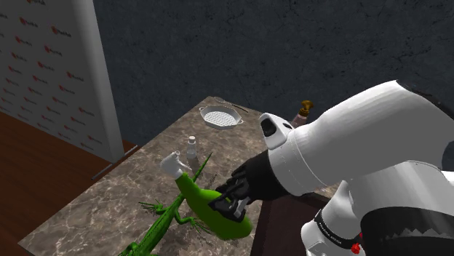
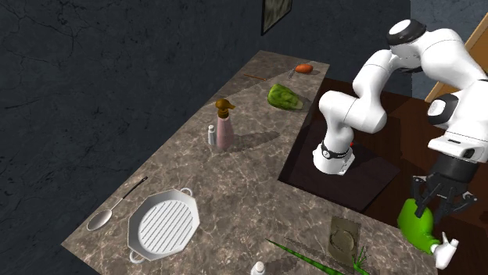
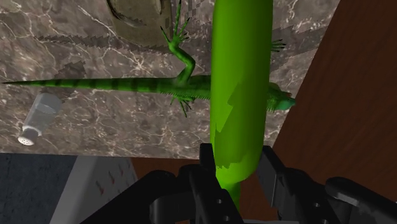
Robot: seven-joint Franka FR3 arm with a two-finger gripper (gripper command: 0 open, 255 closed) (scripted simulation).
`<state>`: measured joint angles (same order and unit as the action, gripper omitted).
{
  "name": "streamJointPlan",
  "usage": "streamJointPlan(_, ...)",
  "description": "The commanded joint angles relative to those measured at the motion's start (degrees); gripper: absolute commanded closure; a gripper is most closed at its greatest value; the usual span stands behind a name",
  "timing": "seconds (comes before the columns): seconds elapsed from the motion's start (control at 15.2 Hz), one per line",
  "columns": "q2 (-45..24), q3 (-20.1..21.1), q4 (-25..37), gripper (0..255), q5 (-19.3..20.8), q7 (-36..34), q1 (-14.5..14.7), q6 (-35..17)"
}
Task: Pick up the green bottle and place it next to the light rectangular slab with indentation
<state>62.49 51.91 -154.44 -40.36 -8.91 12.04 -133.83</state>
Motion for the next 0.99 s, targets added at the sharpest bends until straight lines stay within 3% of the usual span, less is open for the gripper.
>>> streamJointPlan(0.0,-0.5,1.1,-1.0,255,-0.9,0.0,0.2,-1.5)
streamJointPlan(0.92,-6.6,11.0,-6.8,255,-8.3,0.1,0.6,-13.9)
